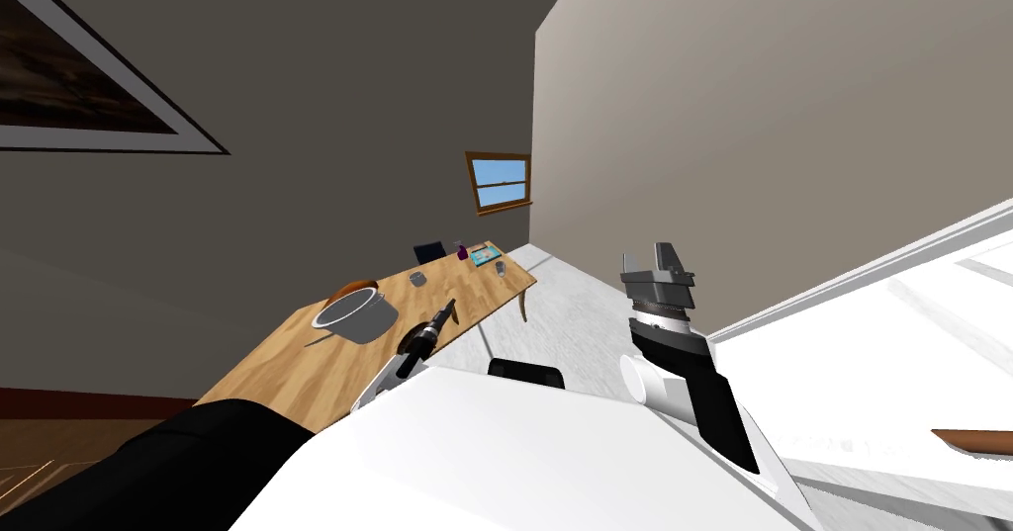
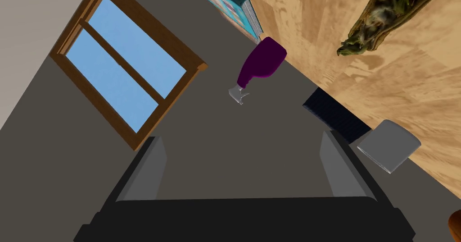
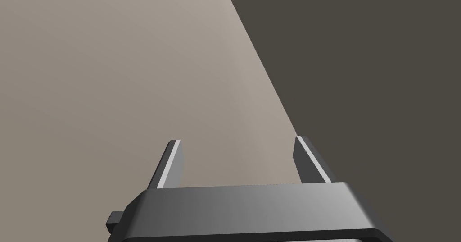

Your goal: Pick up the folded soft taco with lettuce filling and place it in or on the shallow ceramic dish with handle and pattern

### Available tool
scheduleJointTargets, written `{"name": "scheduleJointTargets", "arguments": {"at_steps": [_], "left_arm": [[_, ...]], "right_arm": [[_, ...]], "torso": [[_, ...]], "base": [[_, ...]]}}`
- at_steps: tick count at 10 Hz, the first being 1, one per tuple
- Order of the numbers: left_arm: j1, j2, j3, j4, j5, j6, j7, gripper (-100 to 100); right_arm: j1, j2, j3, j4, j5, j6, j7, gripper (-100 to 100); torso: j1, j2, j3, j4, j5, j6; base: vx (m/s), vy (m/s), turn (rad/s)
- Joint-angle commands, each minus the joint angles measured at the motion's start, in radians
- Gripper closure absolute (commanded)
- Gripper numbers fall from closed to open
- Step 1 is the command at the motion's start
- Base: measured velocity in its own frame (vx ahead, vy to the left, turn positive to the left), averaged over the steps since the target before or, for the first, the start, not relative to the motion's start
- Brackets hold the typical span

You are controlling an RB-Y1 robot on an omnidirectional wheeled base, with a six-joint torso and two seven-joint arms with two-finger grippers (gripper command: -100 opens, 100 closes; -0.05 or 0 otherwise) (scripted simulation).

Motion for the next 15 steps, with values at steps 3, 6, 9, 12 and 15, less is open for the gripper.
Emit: {"name": "scheduleJointTargets", "arguments": {"at_steps": [3,6,9,12,15], "left_arm": [[-0.011,0.057,-0.017,0.08,0.006,0.089,-0.029,-100],[-0.028,0.102,-0.037,0.141,0.015,0.158,-0.057,-100],[-0.044,0.142,-0.058,0.193,0.024,0.22,-0.083,-100],[-0.057,0.176,-0.075,0.236,0.031,0.272,-0.105,-100],[-0.069,0.211,-0.09,0.279,0.036,0.323,-0.124,-100]], "right_arm": [[0.0,0.0,0.0,0.0,0.0,0.0,0.0,0],[0.0,0.0,0.0,0.0,0.0,0.0,0.0,0],[0.0,0.0,0.0,0.0,0.0,0.0,0.0,0],[0.0,0.0,0.0,0.0,0.0,0.0,0.0,0],[0.0,0.0,0.0,0.0,0.0,0.0,0.0,0]], "torso": [[0.0,-0.001,0.0,0.0,0.0,0.0],[0.0,-0.001,-0.001,0.0,0.0,0.0],[0.0,-0.001,-0.001,0.0,0.0,0.0],[0.0,-0.002,-0.001,0.0,0.0,0.0],[0.0,-0.001,0.0,0.0,0.0,0.0]], "base": [[0.063,-0.059,-0.007],[0.068,-0.057,0.0],[0.068,-0.067,-0.001],[0.075,-0.053,-0.002],[0.057,-0.049,-0.006]]}}
